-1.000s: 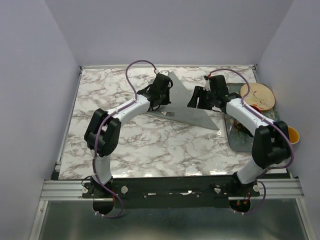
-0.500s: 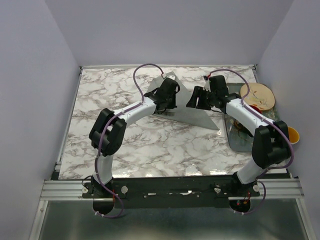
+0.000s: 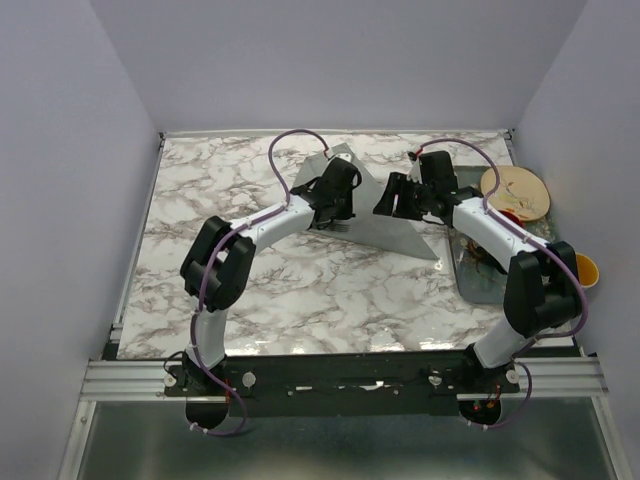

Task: Fold the napkin, place the utensils inside, and roll it up
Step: Fold the napkin

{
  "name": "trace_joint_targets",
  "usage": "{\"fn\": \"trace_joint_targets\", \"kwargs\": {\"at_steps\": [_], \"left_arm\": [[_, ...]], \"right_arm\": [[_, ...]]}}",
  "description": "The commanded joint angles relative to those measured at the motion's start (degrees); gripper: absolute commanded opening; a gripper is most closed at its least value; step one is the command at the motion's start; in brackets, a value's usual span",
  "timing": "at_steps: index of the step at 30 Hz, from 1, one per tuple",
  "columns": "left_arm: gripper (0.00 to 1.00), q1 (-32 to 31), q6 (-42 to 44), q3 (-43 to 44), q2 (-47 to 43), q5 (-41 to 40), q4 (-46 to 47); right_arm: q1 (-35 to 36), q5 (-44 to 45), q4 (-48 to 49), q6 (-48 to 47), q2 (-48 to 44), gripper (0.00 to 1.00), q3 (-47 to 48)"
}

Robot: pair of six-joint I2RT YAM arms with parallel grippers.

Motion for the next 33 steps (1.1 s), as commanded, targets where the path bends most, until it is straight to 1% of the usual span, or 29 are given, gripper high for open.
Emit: {"fn": "trace_joint_targets", "kwargs": {"at_steps": [1,2,4,5,6,7,8,10,12,13,14,16,17,18,20,21,22,23,25,26,29,32,33], "left_arm": [[0.15,-0.88,0.28,0.62,1.59,0.32,0.74],[0.25,-1.14,0.28,0.62,1.68,0.67,0.82],[0.36,-1.14,0.10,0.01,1.16,3.47,1.61],[0.53,-1.23,-0.16,-0.51,0.64,4.27,2.05],[0.65,-1.23,-0.16,-1.56,-0.76,5.41,2.49],[0.79,-1.23,-0.08,-1.57,-1.65,7.16,1.45],[0.87,-1.14,0.19,-1.49,-2.61,7.53,0.31],[0.88,-0.09,0.19,-2.36,-7.26,7.62,-1.37],[0.91,0.87,-0.51,-4.55,-12.43,9.81,-0.93],[0.91,1.84,-0.69,-4.65,-13.51,9.99,-1.80],[0.87,2.19,-0.78,-4.65,-14.22,10.77,-2.25],[0.80,2.72,-0.17,-5.26,-15.19,11.65,-2.34],[0.75,2.72,0.36,-5.70,-15.10,12.53,-1.47],[0.70,2.72,1.50,-7.01,-14.58,15.85,-0.24],[0.53,2.20,1.77,-7.90,-13.96,18.15,3.27],[0.52,1.59,2.47,-9.90,-14.31,18.69,5.46],[0.52,0.71,3.78,-10.79,-14.75,17.39,7.83],[0.54,-0.08,4.40,-11.33,-15.10,16.33,8.64],[0.57,-1.58,4.24,-12.99,-16.07,15.10,10.83],[0.61,-1.76,3.80,-13.61,-16.59,15.00,11.80],[0.61,-1.93,3.00,-14.85,-17.74,15.79,13.13],[0.61,-1.85,3.09,-15.02,-18.70,16.23,12.60],[0.61,-1.85,3.18,-15.46,-19.40,16.32,12.60]], "right_arm": [[-0.47,-1.52,1.15,0.42,-0.40,0.69,-1.08],[-0.47,-1.61,1.15,0.42,-0.40,0.69,-1.17],[-0.73,-2.14,1.23,0.77,-0.31,0.69,-1.52],[-1.52,-2.92,1.23,1.65,-0.31,0.69,-1.78],[-2.05,-4.50,1.23,2.26,-0.66,0.70,-2.05],[-2.66,-4.95,0.89,3.14,-1.18,0.70,-2.75],[-3.80,-4.69,0.45,4.28,-2.06,0.70,-3.19],[-4.51,-3.99,-2.00,3.86,-4.86,0.71,-4.07],[-4.60,-2.50,-3.24,2.53,-6.63,0.72,-6.35],[-4.60,-1.62,-4.03,2.97,-7.68,0.74,-7.23],[-4.60,-0.39,-4.91,5.50,-7.78,0.75,-8.63],[-4.69,1.37,-8.59,6.49,-7.69,0.76,-9.08],[-4.86,1.81,-9.13,7.53,-8.39,0.76,-9.52],[-5.04,2.51,-9.14,8.06,-9.18,0.76,-10.83],[-5.30,3.74,-9.40,8.86,-11.11,0.76,-11.72],[-5.83,5.58,-9.92,9.30,-13.03,0.76,-12.76],[-6.44,5.86,-10.62,9.91,-14.18,0.76,-13.47],[-6.97,6.64,-10.98,13.14,-15.15,0.76,-14.52],[-8.46,7.27,-12.21,15.97,-16.83,0.75,-16.89],[-8.99,7.79,-12.21,19.63,-17.27,0.75,-17.86],[-9.26,10.51,-11.43,28.77,-19.64,0.74,-21.82],[-9.17,14.37,-8.79,35.64,-21.22,0.74,-25.24],[-9.26,15.43,-8.52,36.45,-21.23,0.74,-25.52]]}}
